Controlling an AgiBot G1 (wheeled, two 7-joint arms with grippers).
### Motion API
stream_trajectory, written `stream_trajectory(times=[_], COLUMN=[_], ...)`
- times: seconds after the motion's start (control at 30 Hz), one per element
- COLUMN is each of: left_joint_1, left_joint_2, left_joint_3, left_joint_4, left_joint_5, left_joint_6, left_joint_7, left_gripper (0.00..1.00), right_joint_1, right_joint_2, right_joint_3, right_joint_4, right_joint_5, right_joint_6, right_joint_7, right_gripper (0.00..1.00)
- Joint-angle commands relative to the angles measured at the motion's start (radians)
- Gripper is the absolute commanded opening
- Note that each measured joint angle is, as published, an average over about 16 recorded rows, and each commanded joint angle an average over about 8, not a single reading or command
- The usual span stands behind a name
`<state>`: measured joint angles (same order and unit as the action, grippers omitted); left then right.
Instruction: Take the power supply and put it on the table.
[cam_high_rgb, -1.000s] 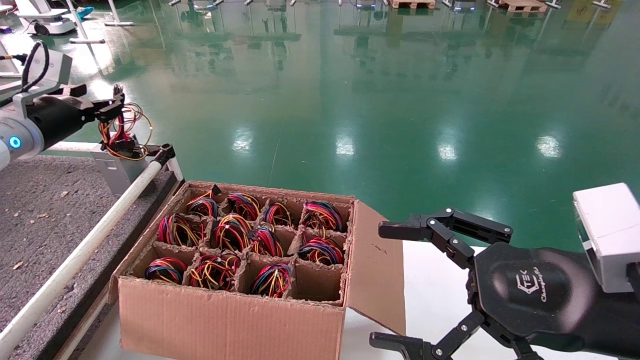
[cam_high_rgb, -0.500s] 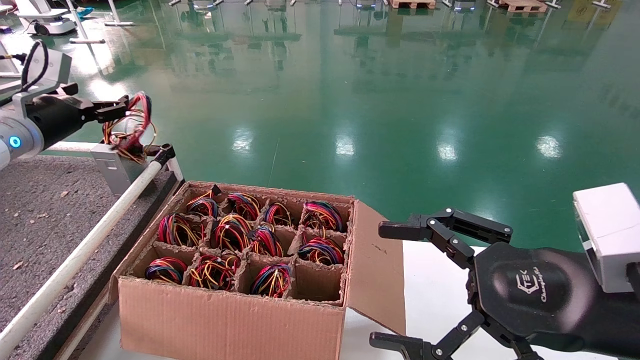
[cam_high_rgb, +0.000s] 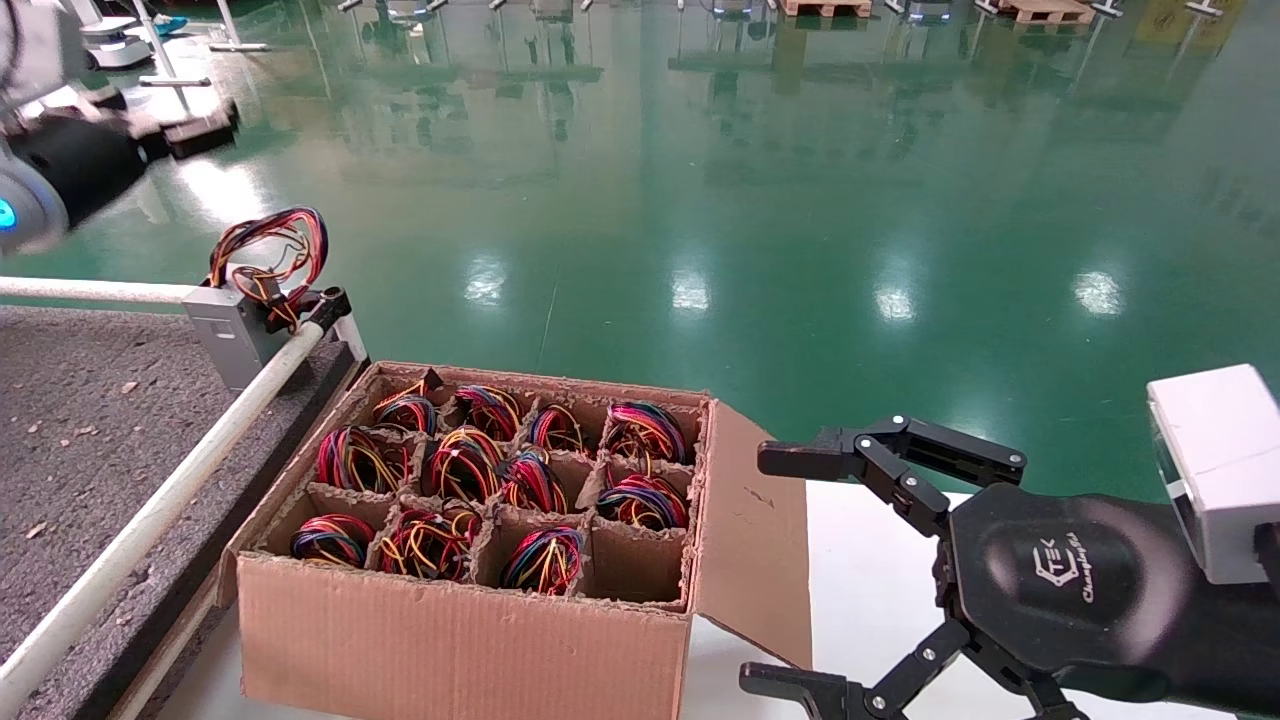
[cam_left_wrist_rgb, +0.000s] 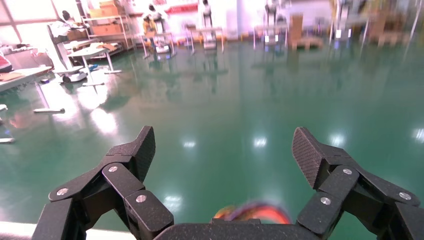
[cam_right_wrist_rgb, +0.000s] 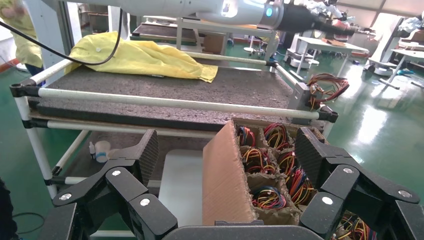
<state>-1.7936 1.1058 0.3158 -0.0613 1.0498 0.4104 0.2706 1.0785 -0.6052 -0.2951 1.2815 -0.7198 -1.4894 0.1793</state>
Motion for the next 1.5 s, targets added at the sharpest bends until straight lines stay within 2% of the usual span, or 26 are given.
stream_trajectory(times=[0.03, 0.33, 1.5], left_joint_1=[-0.008, 0.034, 0.461], left_joint_2=[0.001, -0.037, -0.322], left_joint_3=[-0.012, -0.034, -0.035], left_joint_4=[-0.008, -0.115, -0.806], left_joint_5=[-0.017, -0.064, -0.223], left_joint_6=[-0.004, 0.07, 0.703], left_joint_7=[-0.007, -0.032, -0.298], left_gripper=[1.0, 1.0, 1.0], right_joint_1=[0.0, 0.0, 0.001], right_joint_2=[0.0, 0.0, 0.001], right_joint_3=[0.0, 0.0, -0.002], right_joint_4=[0.0, -0.001, -0.001], right_joint_5=[0.0, 0.0, 0.002], right_joint_6=[0.0, 0.0, 0.001], right_joint_7=[0.0, 0.0, -0.001], right_gripper=[1.0, 1.0, 1.0])
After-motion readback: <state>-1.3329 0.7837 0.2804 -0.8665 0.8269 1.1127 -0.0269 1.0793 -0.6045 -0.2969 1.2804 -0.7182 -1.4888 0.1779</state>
